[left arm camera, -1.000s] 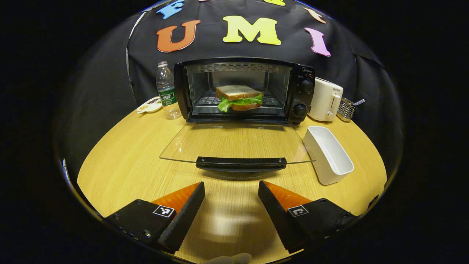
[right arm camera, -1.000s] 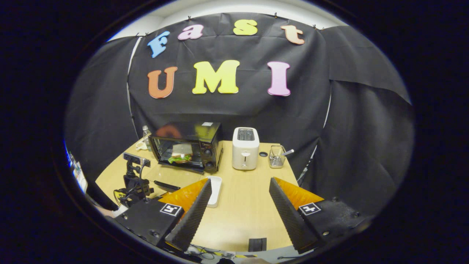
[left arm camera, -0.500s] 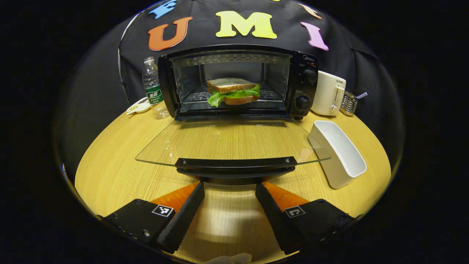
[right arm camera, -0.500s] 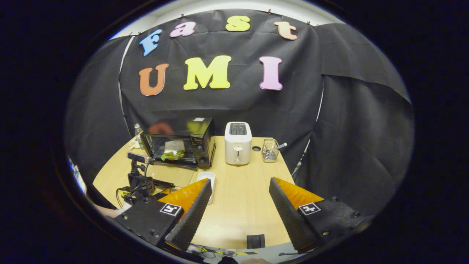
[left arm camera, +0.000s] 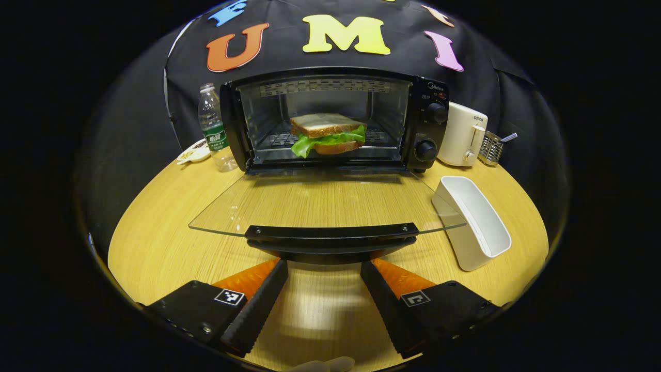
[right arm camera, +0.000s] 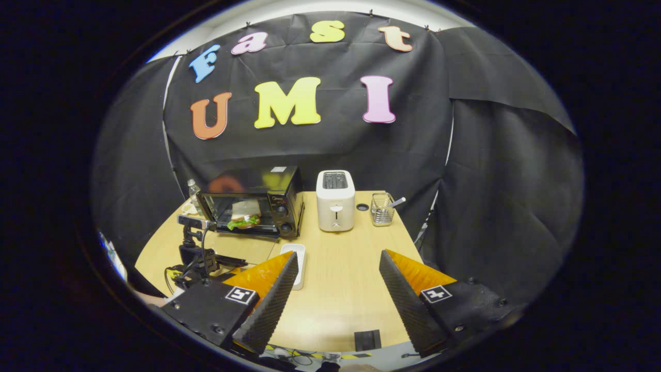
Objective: Open the electric oven with the left hand, put the food in, and close the electric oven.
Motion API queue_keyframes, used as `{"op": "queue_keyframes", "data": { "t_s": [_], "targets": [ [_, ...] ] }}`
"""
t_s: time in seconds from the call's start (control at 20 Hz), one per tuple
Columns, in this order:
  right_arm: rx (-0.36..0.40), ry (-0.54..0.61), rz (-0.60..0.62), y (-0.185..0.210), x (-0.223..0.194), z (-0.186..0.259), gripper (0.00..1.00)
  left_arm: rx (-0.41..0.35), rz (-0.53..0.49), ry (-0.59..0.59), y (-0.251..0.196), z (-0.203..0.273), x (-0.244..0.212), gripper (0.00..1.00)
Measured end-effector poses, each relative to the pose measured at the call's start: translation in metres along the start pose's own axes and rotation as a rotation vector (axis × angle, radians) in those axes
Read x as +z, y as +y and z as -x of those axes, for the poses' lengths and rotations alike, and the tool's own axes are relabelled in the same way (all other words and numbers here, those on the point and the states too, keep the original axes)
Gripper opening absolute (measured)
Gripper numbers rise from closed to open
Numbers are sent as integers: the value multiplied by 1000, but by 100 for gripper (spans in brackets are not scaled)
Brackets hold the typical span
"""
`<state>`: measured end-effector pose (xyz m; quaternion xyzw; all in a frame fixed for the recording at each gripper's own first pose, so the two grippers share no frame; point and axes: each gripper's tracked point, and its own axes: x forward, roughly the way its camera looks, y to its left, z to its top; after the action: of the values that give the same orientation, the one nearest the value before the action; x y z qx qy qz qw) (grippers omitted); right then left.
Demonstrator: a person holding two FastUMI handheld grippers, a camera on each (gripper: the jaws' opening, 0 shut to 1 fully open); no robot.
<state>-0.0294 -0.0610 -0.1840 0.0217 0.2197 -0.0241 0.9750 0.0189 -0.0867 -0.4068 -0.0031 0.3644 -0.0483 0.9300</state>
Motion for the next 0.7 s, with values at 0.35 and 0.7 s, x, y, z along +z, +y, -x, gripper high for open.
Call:
{"op": "queue_keyframes", "data": {
  "t_s": [0.35,0.7],
  "targets": [
    [-7,7,-88,-7,-11,-1,100,-2,-1,-47,3,9,44,95],
    [-34,7,-160,-16,-17,-3,100,-6,-40,-100,4,9,94,95]
  ]
}}
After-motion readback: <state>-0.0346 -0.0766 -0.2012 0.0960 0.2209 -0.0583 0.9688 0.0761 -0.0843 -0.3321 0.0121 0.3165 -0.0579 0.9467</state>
